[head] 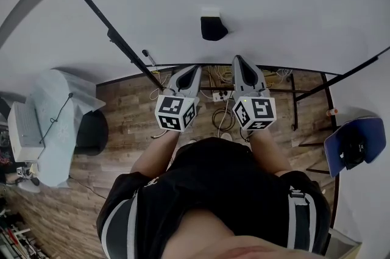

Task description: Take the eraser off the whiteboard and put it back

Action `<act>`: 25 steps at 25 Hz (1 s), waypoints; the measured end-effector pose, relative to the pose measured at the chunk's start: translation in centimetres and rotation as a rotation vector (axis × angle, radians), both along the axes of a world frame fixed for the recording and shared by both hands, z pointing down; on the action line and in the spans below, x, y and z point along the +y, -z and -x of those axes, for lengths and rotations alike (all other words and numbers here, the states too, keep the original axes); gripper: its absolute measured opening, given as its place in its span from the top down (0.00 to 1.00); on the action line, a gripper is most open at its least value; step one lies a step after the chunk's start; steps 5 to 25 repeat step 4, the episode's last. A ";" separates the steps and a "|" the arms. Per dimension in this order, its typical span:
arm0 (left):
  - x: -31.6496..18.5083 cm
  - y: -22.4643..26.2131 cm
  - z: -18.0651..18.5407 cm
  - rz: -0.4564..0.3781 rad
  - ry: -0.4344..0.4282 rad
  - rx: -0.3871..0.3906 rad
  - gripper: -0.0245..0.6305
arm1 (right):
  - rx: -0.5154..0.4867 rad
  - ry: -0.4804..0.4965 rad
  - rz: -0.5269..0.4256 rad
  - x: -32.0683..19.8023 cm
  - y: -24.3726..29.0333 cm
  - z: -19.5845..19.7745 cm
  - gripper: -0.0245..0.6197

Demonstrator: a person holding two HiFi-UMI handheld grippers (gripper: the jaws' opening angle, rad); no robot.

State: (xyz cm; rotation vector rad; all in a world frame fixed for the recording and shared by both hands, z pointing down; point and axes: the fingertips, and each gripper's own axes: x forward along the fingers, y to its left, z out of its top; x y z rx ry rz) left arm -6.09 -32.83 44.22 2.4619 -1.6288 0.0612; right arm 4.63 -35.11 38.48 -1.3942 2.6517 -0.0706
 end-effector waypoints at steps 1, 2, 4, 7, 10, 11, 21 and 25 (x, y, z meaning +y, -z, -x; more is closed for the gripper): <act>0.0 -0.1 0.2 0.001 0.002 0.000 0.95 | 0.001 0.003 0.001 0.0 -0.1 0.2 0.95; 0.1 -0.2 0.4 0.002 0.004 0.000 0.95 | 0.002 0.005 0.002 0.0 -0.2 0.5 0.95; 0.1 -0.3 0.8 0.003 0.008 0.000 0.95 | 0.005 0.009 0.003 0.0 -0.3 1.0 0.95; 0.1 -0.3 0.8 0.003 0.008 0.000 0.95 | 0.005 0.009 0.003 0.0 -0.3 1.0 0.95; 0.1 -0.3 0.8 0.003 0.008 0.000 0.95 | 0.005 0.009 0.003 0.0 -0.3 1.0 0.95; 0.1 -0.3 0.8 0.003 0.008 0.000 0.95 | 0.005 0.009 0.003 0.0 -0.3 1.0 0.95; 0.1 -0.3 0.8 0.003 0.008 0.000 0.95 | 0.005 0.009 0.003 0.0 -0.3 1.0 0.95; 0.1 -0.3 0.8 0.003 0.008 0.000 0.95 | 0.005 0.009 0.003 0.0 -0.3 1.0 0.95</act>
